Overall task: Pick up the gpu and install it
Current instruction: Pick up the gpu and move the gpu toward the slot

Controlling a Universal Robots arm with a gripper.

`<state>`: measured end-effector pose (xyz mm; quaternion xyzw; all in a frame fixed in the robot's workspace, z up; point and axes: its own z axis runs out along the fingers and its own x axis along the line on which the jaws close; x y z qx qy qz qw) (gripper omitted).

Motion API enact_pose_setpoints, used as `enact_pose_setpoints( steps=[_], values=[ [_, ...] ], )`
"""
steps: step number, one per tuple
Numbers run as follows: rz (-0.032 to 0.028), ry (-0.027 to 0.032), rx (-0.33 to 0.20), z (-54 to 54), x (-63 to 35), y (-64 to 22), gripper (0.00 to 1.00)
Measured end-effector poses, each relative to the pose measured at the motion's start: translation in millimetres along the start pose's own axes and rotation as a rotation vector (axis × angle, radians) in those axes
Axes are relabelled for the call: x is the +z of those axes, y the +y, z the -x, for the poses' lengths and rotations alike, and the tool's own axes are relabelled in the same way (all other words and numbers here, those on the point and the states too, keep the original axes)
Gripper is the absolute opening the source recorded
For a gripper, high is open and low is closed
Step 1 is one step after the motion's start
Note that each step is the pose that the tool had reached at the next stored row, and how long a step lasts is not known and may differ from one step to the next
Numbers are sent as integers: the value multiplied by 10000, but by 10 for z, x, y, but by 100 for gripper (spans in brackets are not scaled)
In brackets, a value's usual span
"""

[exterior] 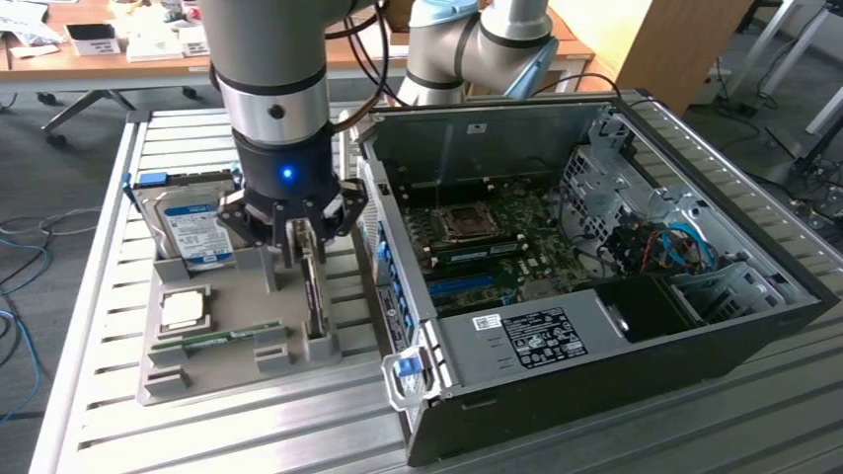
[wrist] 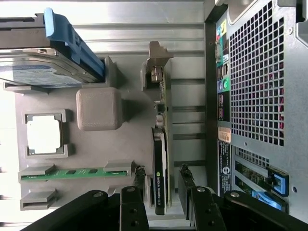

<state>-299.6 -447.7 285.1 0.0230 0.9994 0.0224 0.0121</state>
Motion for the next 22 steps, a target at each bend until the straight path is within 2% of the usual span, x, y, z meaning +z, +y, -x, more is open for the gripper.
enact_pose_setpoints(
  steps=[10, 22],
  values=[
    [0, -1, -2, 9, 136, 14, 42],
    [-6, -1, -5, 24, 251, 52, 42]
  ],
)
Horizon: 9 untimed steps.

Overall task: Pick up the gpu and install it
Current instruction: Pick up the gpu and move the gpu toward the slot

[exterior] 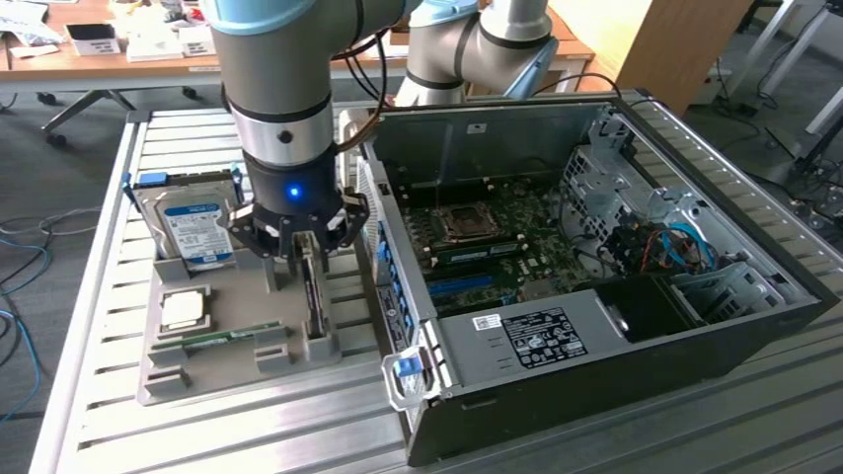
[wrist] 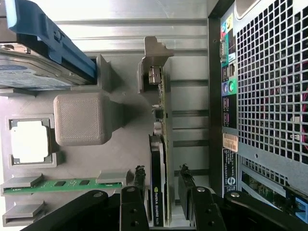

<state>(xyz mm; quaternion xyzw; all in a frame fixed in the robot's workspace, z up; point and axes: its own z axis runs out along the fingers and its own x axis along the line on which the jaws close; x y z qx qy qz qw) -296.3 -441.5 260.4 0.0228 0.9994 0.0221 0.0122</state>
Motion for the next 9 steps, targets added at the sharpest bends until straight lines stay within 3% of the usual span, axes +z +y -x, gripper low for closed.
enact_pose_setpoints(
  steps=[9],
  values=[
    [0, 1, 1, -4, 108, 31, 42]
  ],
)
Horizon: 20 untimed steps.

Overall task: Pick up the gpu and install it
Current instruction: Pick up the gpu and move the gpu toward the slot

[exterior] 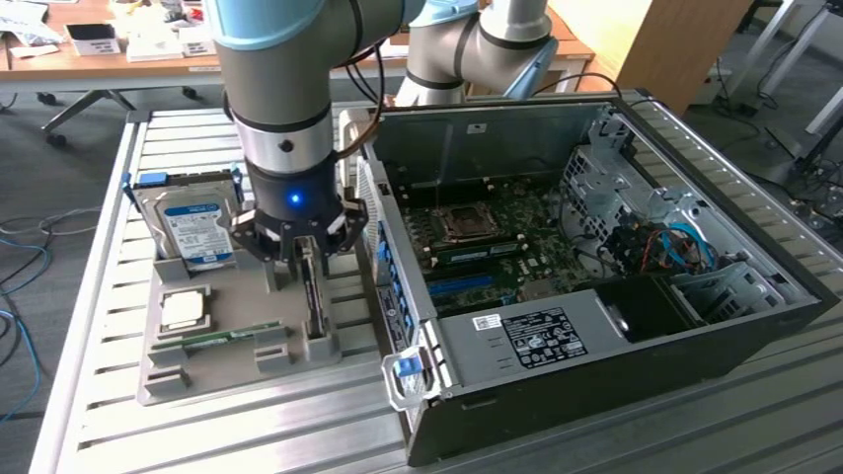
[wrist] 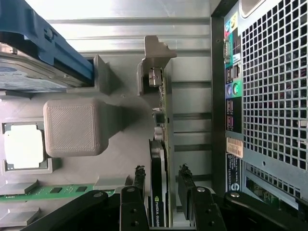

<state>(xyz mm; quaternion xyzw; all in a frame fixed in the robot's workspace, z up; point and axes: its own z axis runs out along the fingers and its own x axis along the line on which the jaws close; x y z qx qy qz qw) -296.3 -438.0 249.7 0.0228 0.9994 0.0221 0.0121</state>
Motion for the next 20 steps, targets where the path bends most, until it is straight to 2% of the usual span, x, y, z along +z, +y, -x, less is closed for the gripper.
enact_pose_setpoints(
  steps=[20],
  values=[
    [0, 0, 0, -6, 166, 34, 42]
  ],
)
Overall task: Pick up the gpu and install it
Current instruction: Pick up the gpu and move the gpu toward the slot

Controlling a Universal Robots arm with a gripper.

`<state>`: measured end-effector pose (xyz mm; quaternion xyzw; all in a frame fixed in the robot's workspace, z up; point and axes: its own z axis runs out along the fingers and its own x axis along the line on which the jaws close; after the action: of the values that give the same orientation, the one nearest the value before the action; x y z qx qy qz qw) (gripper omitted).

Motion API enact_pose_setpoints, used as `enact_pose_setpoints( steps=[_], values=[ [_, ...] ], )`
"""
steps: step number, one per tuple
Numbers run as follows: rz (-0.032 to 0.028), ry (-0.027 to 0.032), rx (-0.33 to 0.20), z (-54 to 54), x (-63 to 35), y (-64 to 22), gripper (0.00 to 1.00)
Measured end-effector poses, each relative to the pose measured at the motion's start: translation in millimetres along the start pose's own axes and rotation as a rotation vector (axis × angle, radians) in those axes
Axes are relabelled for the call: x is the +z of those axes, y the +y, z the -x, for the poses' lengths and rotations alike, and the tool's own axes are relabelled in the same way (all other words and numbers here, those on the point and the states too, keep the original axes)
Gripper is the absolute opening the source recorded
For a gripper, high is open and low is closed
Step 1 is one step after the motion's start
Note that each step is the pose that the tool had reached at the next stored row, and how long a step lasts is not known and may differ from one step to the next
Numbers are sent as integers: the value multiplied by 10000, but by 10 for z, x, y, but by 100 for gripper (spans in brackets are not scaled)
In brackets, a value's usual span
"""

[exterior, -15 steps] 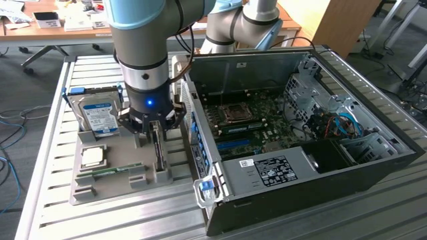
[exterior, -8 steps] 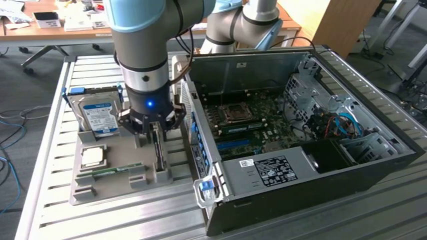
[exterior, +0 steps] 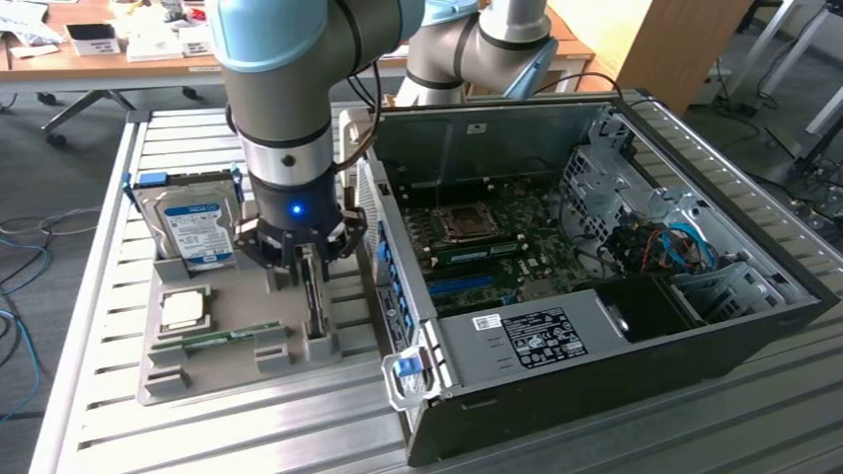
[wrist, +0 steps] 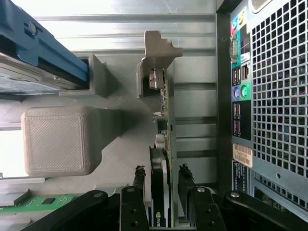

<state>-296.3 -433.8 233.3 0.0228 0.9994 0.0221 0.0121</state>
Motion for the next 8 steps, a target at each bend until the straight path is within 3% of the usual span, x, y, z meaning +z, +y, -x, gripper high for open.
enact_pose_setpoints(
  steps=[8],
  values=[
    [0, 0, 0, -4, 15, 0, 42]
  ],
)
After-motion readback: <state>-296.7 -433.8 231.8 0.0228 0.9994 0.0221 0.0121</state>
